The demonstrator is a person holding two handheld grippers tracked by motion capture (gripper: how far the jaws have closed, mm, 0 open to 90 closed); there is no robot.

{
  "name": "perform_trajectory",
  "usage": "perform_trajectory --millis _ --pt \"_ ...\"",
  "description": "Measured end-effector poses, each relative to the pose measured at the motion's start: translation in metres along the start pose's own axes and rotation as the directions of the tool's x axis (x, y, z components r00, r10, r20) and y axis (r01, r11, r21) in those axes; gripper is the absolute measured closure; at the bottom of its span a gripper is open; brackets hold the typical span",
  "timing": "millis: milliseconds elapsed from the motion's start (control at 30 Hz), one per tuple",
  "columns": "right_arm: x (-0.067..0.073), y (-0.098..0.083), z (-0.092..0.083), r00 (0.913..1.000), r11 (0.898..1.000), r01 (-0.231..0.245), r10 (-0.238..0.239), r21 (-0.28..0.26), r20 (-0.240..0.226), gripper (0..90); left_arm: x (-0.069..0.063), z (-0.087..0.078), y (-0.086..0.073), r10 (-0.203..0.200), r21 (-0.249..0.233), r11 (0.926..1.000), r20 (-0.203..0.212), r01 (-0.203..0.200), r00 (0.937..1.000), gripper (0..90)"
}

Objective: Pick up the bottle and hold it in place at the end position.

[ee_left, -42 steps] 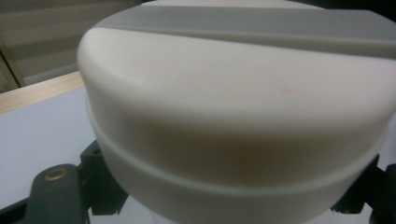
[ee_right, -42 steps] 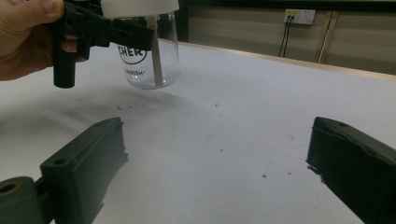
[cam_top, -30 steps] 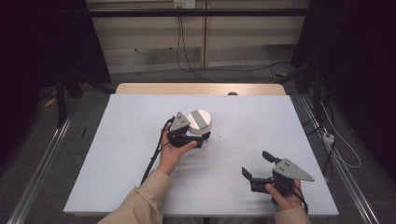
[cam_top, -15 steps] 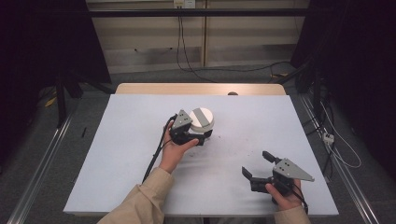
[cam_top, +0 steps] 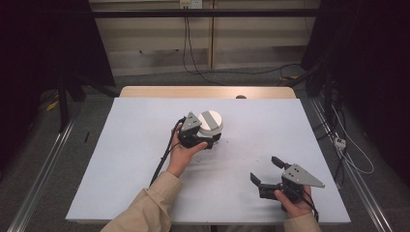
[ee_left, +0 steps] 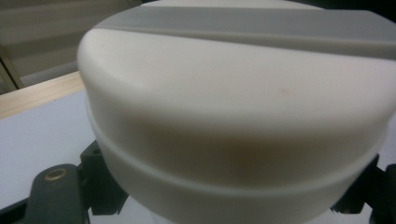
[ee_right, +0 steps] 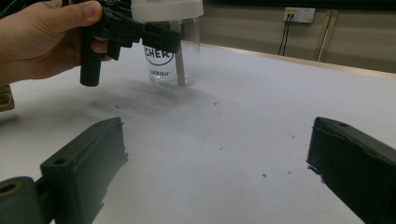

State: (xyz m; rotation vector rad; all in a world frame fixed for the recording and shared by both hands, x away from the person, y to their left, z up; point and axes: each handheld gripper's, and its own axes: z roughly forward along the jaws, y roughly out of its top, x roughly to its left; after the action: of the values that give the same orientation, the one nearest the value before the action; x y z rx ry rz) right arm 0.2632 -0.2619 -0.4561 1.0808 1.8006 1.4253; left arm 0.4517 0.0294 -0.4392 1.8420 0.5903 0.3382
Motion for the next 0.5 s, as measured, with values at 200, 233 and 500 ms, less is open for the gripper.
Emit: perform_trajectory --millis 200,233,500 --pt "-0.0004 -0.0002 0.0000 1.0000 1.000 -0.001 0.001 0.000 0.001 3.7 0.0021 0.0014 0.0001 -0.004 -0.002 1.0000 -0.007 0.004 1.0000 18.5" --pt "-0.0005 -0.0002 -0.0001 1.0000 1.000 -0.001 0.001 0.001 0.003 3.6 0.0021 0.0015 -0.0002 -0.007 -0.003 1.0000 -0.006 0.007 1.0000 18.5" --pt "0.0002 -0.0003 0.0005 1.0000 1.000 0.001 -0.001 0.004 0.001 3.7 0.0018 0.0039 -0.0021 -0.005 0.005 1.0000 -0.011 0.005 0.9999 18.4"
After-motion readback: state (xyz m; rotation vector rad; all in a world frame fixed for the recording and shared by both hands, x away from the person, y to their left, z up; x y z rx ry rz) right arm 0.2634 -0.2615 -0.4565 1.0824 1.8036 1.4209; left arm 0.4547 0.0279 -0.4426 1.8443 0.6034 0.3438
